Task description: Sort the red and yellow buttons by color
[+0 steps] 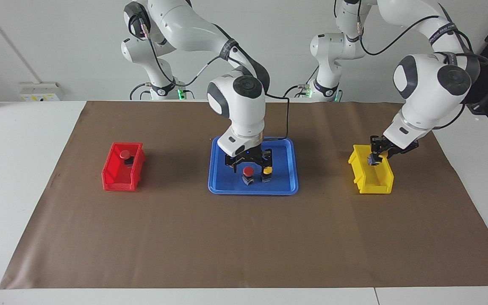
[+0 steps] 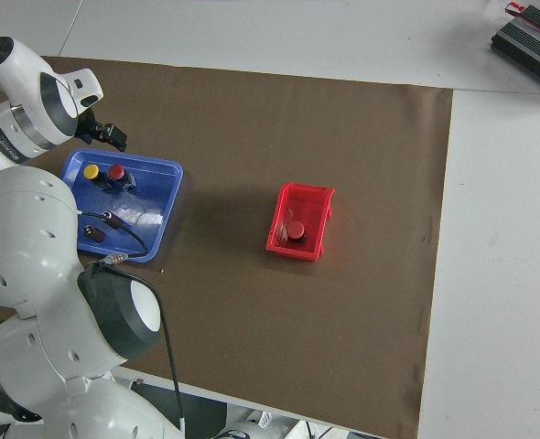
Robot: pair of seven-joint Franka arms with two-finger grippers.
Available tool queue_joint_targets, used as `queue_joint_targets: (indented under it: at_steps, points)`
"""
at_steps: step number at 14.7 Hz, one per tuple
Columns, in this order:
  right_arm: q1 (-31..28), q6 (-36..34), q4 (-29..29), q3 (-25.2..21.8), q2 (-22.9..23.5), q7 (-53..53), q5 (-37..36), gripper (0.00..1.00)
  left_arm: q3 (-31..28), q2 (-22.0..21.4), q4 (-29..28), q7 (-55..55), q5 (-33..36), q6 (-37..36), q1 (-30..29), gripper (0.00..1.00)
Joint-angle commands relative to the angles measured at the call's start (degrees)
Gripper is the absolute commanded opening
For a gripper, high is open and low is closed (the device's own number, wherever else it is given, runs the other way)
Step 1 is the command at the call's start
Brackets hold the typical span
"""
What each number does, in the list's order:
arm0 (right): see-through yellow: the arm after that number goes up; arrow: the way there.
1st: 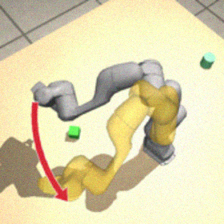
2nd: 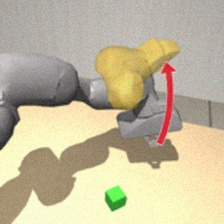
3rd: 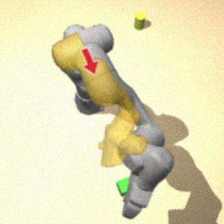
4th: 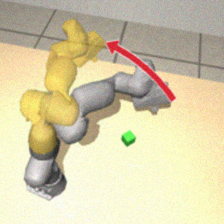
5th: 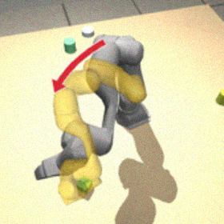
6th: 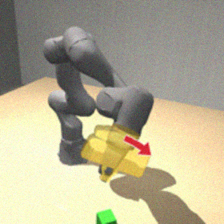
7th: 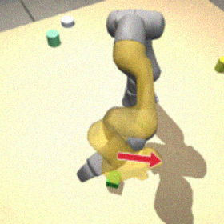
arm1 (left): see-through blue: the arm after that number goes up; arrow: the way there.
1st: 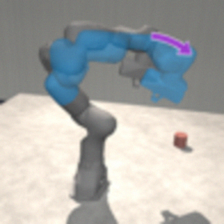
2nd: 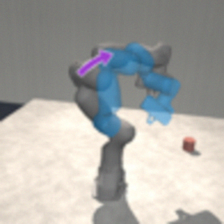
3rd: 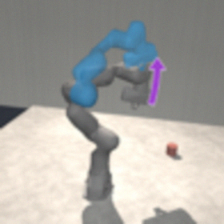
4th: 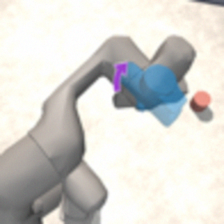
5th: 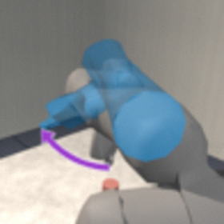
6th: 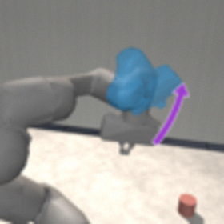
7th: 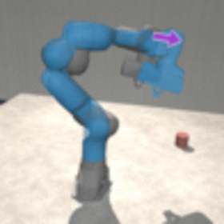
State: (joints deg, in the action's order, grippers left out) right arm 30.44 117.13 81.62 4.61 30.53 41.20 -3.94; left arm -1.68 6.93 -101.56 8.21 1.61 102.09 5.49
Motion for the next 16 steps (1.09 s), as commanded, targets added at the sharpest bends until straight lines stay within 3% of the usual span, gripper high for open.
queue_joint_targets:
  at_steps: [1,3,6,10,12,14,16]
  points:
    - [-0.03,3.87,4.4,-0.04,-0.82,0.46,-0.71,0.96,0.62,-5.24,-10.02,1.46,0.15,6.08,-0.57,0.02]
    - [0.23,4.24,6.27,-0.04,-1.35,0.37,-0.71,0.96,0.62,-6.83,-14.96,1.72,0.23,10.92,-2.06,0.02]
    - [0.23,4.68,7.84,-0.04,-1.96,0.28,-0.71,0.85,0.62,-7.28,-17.7,3.3,0.23,12.43,-2.68,0.02]
    - [0.32,4.94,10.57,-0.04,-3.02,0.19,-0.71,0.76,0.62,-6.93,-23.76,3.13,0.23,21.22,-3.03,0.04]
    - [0.32,4.95,10.93,0.05,-3.02,0.19,-0.71,0.74,0.62,-6.49,-23.86,3.13,0.23,21.4,-3.03,0.18]
    - [0.4,4.95,11.02,0.14,-3.19,0.19,-0.71,0.71,0.62,-6.48,-24.64,3.22,0.23,21.49,-3.03,0.5]
    - [0.84,4.94,11.02,0.23,-3.28,0.37,-0.63,0.64,0.62,-6.49,-24.47,3.22,0.23,21.31,-3.03,0.71]
